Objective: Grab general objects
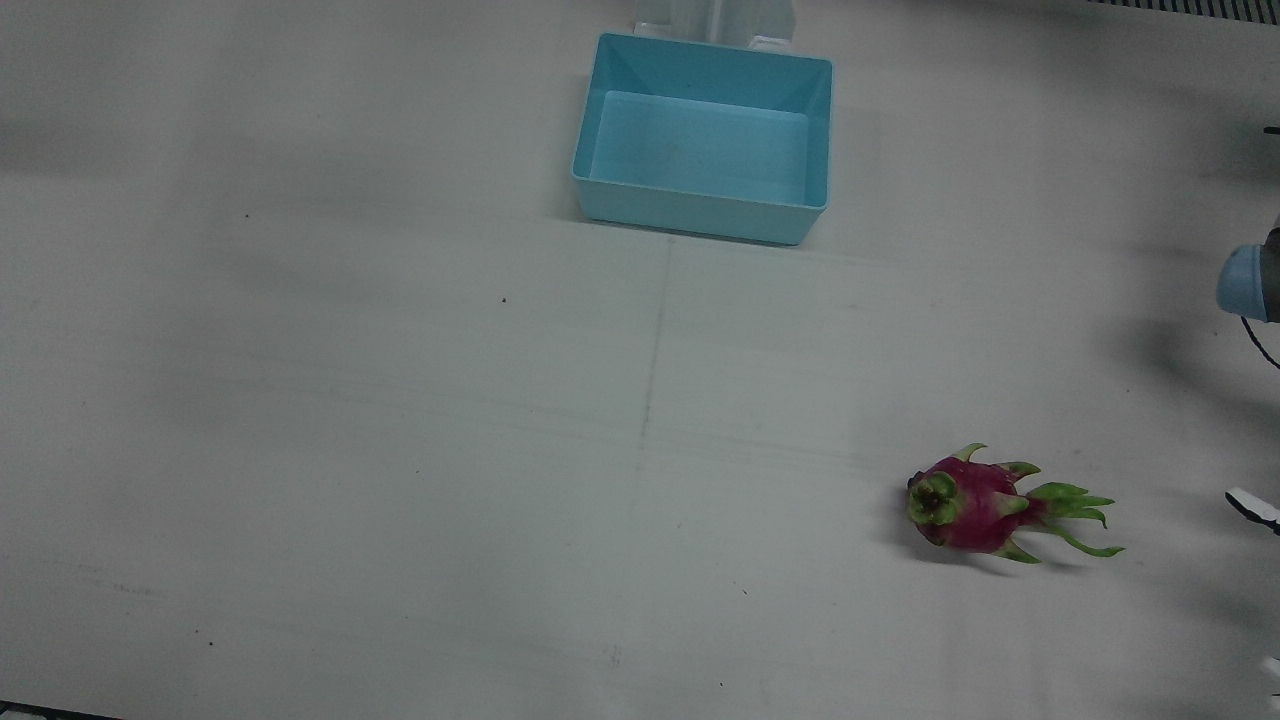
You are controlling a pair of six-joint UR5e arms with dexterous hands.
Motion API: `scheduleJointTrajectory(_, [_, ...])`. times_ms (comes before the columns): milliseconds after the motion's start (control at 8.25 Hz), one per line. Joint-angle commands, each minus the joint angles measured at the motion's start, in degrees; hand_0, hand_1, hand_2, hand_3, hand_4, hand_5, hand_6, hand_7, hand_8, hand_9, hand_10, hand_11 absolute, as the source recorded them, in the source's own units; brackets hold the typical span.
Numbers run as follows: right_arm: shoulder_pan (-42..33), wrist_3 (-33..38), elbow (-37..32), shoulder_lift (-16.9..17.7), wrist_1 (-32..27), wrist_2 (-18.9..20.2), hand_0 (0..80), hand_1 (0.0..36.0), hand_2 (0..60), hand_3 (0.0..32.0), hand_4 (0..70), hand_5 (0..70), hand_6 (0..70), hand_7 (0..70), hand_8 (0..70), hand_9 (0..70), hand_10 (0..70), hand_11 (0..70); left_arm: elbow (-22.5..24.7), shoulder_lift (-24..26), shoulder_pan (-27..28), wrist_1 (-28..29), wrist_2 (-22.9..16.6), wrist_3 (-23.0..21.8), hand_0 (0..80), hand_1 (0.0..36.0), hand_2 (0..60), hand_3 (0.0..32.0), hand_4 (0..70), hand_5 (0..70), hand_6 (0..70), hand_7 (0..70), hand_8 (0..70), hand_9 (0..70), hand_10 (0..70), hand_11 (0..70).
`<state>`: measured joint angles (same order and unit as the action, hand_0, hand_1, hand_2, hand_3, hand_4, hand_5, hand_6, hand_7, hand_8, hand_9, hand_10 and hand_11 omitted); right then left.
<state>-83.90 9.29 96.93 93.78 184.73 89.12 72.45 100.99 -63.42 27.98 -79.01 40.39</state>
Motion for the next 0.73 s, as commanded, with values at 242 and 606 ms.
scheduleJointTrajectory(242, [0.05, 0.03, -0.08, 0.0, 0.02, 0.0, 0.0, 0.0, 0.0, 0.0, 0.0, 0.0, 0.0, 0.0, 0.0, 0.0, 0.0, 0.0, -0.03, -0.18, 0.23, 0.58, 0.0, -0.58, 50.9, 20.0, 36.0, 0.0, 17.2, 61.1, 35.1, 41.9, 26.2, 29.9, 16.5, 25.3])
scheduleJointTrajectory(606, [0.05, -0.06, -0.25, 0.0, -0.07, -0.09, 0.0, 0.0, 0.0, 0.0, 0.0, 0.0, 0.0, 0.0, 0.0, 0.0, 0.0, 0.0, 0.58, -0.18, 0.32, 0.05, -0.09, -0.93, 50.8, 20.0, 36.2, 0.0, 17.0, 61.4, 34.8, 41.8, 26.0, 29.6, 16.3, 25.2])
